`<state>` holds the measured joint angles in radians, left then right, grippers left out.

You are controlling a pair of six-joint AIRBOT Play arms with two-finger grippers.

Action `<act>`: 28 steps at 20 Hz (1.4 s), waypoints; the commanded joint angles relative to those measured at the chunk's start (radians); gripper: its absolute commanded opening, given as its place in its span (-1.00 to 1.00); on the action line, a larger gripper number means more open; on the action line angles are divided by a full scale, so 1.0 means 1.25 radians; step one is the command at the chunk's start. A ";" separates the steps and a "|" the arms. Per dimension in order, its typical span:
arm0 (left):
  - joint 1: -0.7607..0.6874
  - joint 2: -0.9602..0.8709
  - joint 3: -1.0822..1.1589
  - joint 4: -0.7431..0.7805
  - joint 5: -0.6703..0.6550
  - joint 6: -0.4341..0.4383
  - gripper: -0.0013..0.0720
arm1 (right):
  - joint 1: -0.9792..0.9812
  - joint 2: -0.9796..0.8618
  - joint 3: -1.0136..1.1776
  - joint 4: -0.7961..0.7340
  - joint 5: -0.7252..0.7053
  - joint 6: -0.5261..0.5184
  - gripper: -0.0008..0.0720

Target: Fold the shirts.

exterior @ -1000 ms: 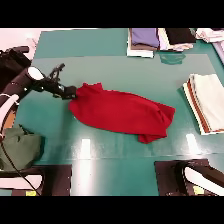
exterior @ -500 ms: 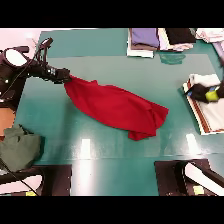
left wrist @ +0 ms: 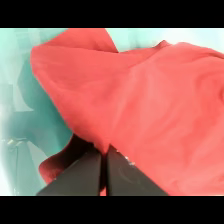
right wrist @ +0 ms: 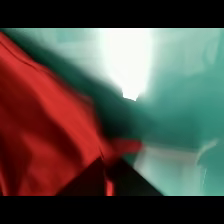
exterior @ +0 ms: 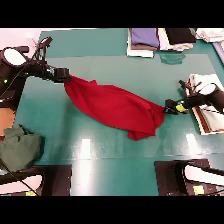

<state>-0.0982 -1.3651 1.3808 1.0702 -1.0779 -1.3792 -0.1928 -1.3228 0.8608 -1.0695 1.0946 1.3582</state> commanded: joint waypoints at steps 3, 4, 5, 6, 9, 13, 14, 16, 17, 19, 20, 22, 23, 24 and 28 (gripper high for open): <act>0.000 0.084 0.018 0.028 0.036 -0.002 -0.90 | 0.043 0.050 0.155 -0.005 -0.028 -0.035 -0.93; 0.000 0.126 0.041 0.052 0.047 -0.006 -0.90 | 0.036 0.095 0.209 -0.005 -0.030 -0.035 -0.93; 0.000 0.169 0.070 0.080 0.053 -0.006 -0.90 | 0.027 0.145 0.268 -0.005 -0.031 -0.035 -0.93; 0.000 0.216 0.109 0.106 0.055 -0.006 -0.90 | 0.017 0.190 0.325 -0.005 -0.032 -0.035 -0.93; 0.000 0.343 0.240 0.135 0.055 -0.006 -0.90 | -0.024 0.314 0.497 -0.005 -0.031 -0.035 -0.93; 0.000 0.464 0.374 0.135 0.060 -0.006 -0.90 | -0.092 0.428 0.637 -0.005 -0.015 -0.034 -0.93; 0.000 0.481 0.398 0.136 0.060 -0.006 -0.90 | -0.113 0.444 0.663 -0.005 0.005 -0.034 -0.94; 0.000 0.501 0.437 0.138 0.060 -0.006 -0.90 | -0.161 0.466 0.706 -0.004 0.039 -0.034 -0.94; 0.000 0.503 0.453 0.139 0.060 -0.006 -0.90 | -0.181 0.468 0.726 -0.003 0.050 -0.034 -0.93; 0.000 0.502 0.461 0.147 0.057 -0.006 -0.90 | -0.201 0.460 0.763 -0.002 0.072 -0.034 -0.94; 0.000 0.493 0.460 0.151 0.043 -0.006 -0.90 | -0.201 0.448 0.782 0.000 0.088 -0.033 -0.94; 0.000 0.453 0.460 0.166 -0.019 -0.006 -0.90 | -0.201 0.406 0.814 0.005 0.128 -0.025 -0.94; 0.000 0.424 0.456 0.177 -0.059 -0.007 -0.90 | -0.201 0.378 0.824 0.005 0.147 -0.016 -0.94; 0.000 0.388 0.439 0.184 -0.092 -0.008 -0.90 | -0.201 0.350 0.829 0.005 0.160 -0.010 -0.94; 0.000 0.227 0.277 0.182 -0.111 -0.029 -0.90 | -0.121 0.211 0.761 -0.014 0.174 -0.010 -0.94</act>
<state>-0.0986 -0.9634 1.8370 1.2922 -1.1751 -1.4014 -0.4004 -0.9546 1.8507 -1.0706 1.2808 1.3388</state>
